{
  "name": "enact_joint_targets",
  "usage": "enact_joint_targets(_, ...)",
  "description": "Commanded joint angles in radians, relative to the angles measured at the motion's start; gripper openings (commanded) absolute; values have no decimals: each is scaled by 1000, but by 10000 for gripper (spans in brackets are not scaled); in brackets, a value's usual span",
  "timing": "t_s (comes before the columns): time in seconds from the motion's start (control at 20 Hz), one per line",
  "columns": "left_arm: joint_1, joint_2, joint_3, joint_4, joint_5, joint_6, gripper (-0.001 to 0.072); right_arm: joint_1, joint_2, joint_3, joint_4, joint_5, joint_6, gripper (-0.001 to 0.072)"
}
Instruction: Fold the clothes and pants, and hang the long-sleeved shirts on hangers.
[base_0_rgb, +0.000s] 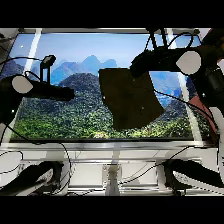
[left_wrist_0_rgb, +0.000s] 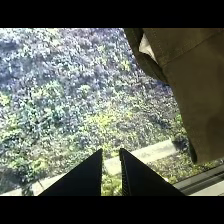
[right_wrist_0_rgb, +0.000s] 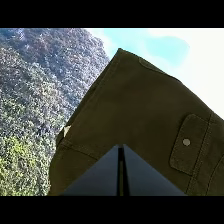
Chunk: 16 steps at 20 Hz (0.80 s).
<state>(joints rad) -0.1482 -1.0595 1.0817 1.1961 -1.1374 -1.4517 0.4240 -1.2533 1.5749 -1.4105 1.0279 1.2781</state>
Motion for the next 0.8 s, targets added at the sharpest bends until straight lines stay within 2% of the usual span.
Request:
enact_joint_targets(0.0,0,-1,0,0,0,0,131,0,0,1,0,0,0,40)
enact_joint_targets(0.75,-1,-3,0,0,30,0,131,0,0,1,0,0,0,41)
